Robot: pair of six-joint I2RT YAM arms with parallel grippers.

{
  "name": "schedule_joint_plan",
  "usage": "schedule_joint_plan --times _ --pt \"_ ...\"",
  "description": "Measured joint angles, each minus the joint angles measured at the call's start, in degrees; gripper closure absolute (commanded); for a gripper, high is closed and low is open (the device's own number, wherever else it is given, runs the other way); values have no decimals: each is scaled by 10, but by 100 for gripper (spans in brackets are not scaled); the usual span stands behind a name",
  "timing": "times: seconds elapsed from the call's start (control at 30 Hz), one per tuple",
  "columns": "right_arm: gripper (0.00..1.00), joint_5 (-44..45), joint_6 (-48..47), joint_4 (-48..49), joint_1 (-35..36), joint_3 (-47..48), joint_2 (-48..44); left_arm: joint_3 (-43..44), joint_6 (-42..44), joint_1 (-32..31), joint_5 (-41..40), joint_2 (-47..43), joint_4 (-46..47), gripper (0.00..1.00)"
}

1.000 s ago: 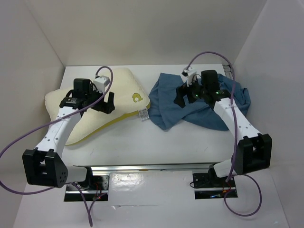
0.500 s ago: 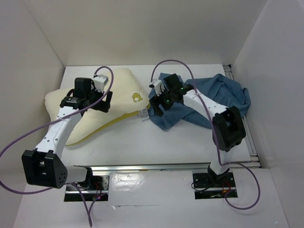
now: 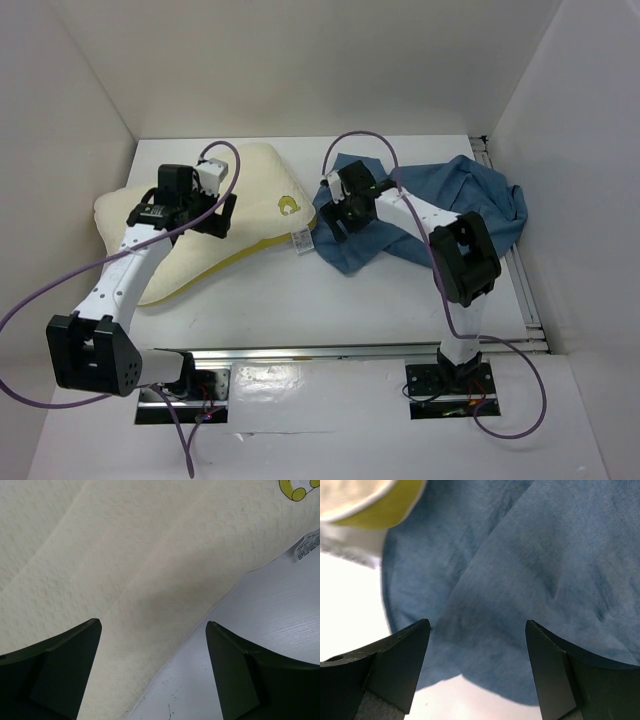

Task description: Put the pillow into the pillowcase

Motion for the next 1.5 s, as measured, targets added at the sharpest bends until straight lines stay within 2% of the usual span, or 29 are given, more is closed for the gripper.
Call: schedule_joint_plan --times 0.13,0.23,0.27,0.3,0.37,0.43,0.53,0.57,0.7,0.8,1.17,1.27,1.5 --pt "17 12 7 -1 -3 15 38 0 0 0 0 3 0 0" --pt "25 11 11 -3 -4 16 60 0 0 0 0 7 0 0" --pt "29 11 11 -3 -4 16 64 0 0 0 0 9 0 0" --pt "42 11 12 -4 -5 17 67 0 0 0 0 10 0 0" --pt "56 12 13 -5 -7 22 69 0 0 0 0 12 0 0" --pt "66 11 18 -5 -13 30 69 0 0 0 0 15 0 0" --pt "63 6 23 -3 -28 42 69 0 0 0 0 16 0 0" --pt "56 5 23 -2 -35 44 69 0 0 0 0 16 0 0" --pt "42 -11 18 -3 -60 45 68 0 0 0 0 20 2 0" --pt "35 -35 11 -5 -74 45 61 0 0 0 1 28 6 0" --pt "37 -122 11 -18 -80 87 54 0 0 0 5 50 9 0" --pt "41 -128 11 -19 -79 105 61 0 1 0 5 53 9 0" --pt "41 -122 10 -40 -79 122 116 0 2 0 5 54 9 0"
